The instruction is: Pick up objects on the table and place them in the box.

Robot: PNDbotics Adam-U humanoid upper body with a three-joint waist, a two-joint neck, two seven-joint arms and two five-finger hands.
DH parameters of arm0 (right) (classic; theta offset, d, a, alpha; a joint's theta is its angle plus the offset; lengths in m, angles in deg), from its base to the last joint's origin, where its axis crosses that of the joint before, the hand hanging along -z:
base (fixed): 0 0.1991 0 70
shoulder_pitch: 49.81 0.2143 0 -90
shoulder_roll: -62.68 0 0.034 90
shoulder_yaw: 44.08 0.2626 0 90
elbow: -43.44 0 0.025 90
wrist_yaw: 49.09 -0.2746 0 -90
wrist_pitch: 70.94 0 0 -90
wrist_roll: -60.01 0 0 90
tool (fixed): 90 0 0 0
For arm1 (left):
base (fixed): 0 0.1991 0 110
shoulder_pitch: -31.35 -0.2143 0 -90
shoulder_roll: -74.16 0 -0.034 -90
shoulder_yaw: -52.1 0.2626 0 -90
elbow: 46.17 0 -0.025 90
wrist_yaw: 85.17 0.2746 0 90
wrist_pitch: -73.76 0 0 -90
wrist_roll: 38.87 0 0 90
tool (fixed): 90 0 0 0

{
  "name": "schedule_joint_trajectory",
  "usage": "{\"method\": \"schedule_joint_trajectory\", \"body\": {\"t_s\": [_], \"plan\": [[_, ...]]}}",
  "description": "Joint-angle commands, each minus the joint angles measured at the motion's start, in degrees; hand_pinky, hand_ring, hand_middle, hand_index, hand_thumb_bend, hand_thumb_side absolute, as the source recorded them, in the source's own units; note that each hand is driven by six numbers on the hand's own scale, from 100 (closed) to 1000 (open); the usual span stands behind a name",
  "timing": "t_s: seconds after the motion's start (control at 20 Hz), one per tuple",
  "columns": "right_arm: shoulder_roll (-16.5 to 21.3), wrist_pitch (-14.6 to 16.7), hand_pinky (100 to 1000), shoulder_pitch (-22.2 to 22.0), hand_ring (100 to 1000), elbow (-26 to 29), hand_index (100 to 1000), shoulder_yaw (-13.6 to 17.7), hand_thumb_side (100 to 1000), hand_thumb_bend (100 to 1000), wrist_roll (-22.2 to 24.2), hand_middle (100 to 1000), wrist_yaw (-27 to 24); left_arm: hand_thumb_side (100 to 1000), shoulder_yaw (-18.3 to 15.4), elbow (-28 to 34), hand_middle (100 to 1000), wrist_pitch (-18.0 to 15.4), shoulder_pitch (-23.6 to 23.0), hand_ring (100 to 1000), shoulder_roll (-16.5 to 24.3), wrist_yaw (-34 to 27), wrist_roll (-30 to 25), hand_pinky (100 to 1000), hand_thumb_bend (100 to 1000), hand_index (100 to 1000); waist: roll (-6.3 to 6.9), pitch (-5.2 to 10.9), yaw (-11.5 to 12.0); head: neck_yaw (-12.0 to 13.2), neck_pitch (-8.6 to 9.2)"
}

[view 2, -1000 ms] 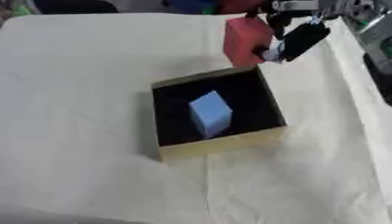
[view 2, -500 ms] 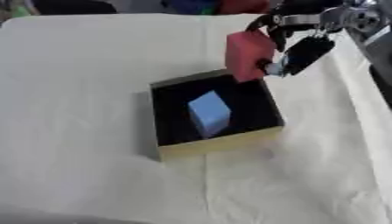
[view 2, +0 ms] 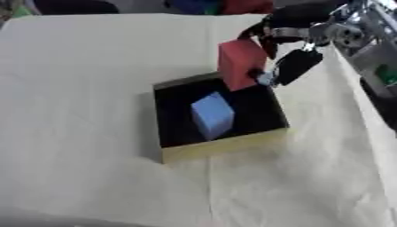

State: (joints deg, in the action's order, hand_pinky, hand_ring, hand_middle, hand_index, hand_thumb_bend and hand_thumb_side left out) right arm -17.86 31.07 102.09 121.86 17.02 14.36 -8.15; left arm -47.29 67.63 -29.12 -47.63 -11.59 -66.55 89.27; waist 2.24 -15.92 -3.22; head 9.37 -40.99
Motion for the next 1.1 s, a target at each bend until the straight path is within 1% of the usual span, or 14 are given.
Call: {"method": "schedule_joint_trajectory", "body": {"t_s": [0.05,0.2,0.35,0.55,0.65,0.7,0.75,0.8,0.9,1.0,1.1], "plan": [[0.3,0.8,668,0.6,622,-0.5,724,-0.3,547,100,-0.5,453,0.7,830,-0.4,0.8,731,-0.1,0.3,712,1.2,-0.2,-0.1,745,100,929,-0.05,0.96,0.2,-0.2,0.17],[0.3,1.8,668,0.2,625,-0.9,726,-0.9,550,100,-0.5,457,0.9,830,-0.5,0.8,731,-0.1,0.3,712,1.1,-0.2,0.0,745,100,929,-0.06,0.95,0.3,-0.3,0.21],[0.6,3.2,670,-0.3,631,-1.0,732,-1.6,552,100,-1.1,464,2.2,830,-0.4,0.8,731,-0.1,0.4,712,1.1,-0.2,-0.1,745,102,928,-0.09,0.93,0.3,-0.4,0.24],[0.8,5.3,683,-1.0,650,-1.3,774,-2.1,564,100,-2.7,506,3.7,830,-0.4,0.8,731,-0.1,0.4,712,1.1,-0.2,-0.1,745,101,928,-0.09,0.89,0.3,-0.5,0.20],[0.8,6.2,701,-1.3,683,-1.6,801,-2.3,576,100,-3.3,553,4.2,830,-0.4,0.8,731,-0.2,0.4,712,1.1,-0.2,-0.1,745,101,928,-0.08,0.90,0.3,-0.6,0.17],[0.8,6.6,711,-1.4,709,-1.7,819,-2.3,569,100,-3.5,590,4.5,830,-0.4,0.8,731,-0.2,0.4,712,1.1,-0.2,0.0,745,101,928,-0.07,0.90,0.3,-0.5,0.15],[0.8,7.0,716,-1.6,729,-1.8,842,-2.3,565,115,-3.7,617,4.7,829,-0.5,0.8,731,-0.2,0.4,713,1.1,-0.2,0.0,745,102,928,-0.07,0.91,0.3,-0.5,0.09],[0.9,7.4,726,-1.7,752,-1.8,870,-2.2,570,191,-3.8,656,5.0,829,-0.5,0.8,731,-0.2,0.4,713,1.1,-0.2,0.0,745,102,928,-0.07,0.91,0.4,-0.5,0.05],[0.9,8.3,748,-1.9,792,-1.9,909,-2.1,583,273,-3.8,717,5.7,829,-0.5,0.8,731,-0.2,0.4,713,1.1,-0.2,0.0,745,102,928,-0.08,0.91,0.4,-0.9,0.15],[0.9,9.1,758,-2.0,811,-2.0,923,-1.8,604,317,-3.5,743,6.4,828,-0.5,0.8,731,-0.2,0.5,713,1.2,-0.2,0.0,745,103,928,-0.14,0.88,0.5,-2.4,0.47],[0.8,9.8,767,-2.0,824,-2.2,938,-1.6,619,340,-3.1,761,7.1,829,-0.5,0.8,731,-0.2,0.5,713,1.2,-0.2,0.0,745,103,928,-0.22,0.85,0.5,-3.8,0.72]]}}
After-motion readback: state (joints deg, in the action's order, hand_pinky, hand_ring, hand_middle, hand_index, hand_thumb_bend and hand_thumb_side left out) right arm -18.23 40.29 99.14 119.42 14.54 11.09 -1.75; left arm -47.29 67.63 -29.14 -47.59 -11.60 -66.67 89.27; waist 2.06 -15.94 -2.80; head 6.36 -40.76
